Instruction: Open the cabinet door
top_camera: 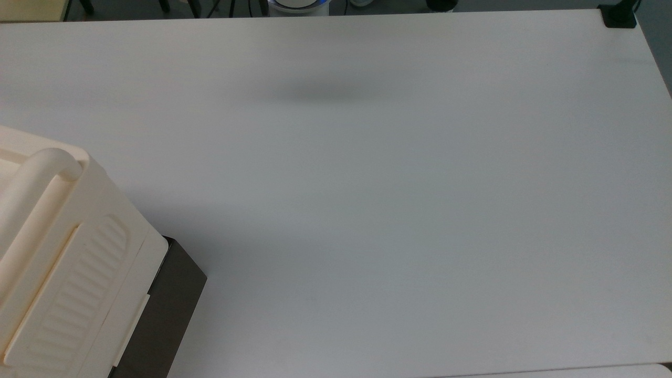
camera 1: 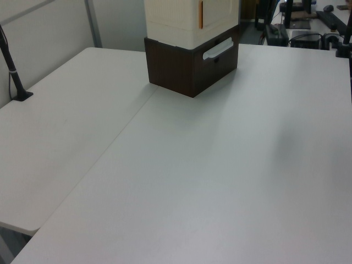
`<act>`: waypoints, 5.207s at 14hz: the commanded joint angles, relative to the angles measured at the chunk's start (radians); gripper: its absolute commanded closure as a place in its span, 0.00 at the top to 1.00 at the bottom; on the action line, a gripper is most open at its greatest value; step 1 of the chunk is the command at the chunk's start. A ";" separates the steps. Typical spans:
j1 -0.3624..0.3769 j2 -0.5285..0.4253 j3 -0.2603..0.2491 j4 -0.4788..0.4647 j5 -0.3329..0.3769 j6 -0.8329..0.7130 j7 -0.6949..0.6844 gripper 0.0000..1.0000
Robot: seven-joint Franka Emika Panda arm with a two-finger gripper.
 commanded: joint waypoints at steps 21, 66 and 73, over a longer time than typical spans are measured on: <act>-0.008 0.033 0.006 -0.007 -0.052 0.216 -0.087 1.00; -0.114 0.352 -0.014 0.106 -0.117 1.070 0.223 0.09; -0.128 0.329 -0.014 0.064 -0.117 1.059 0.202 0.07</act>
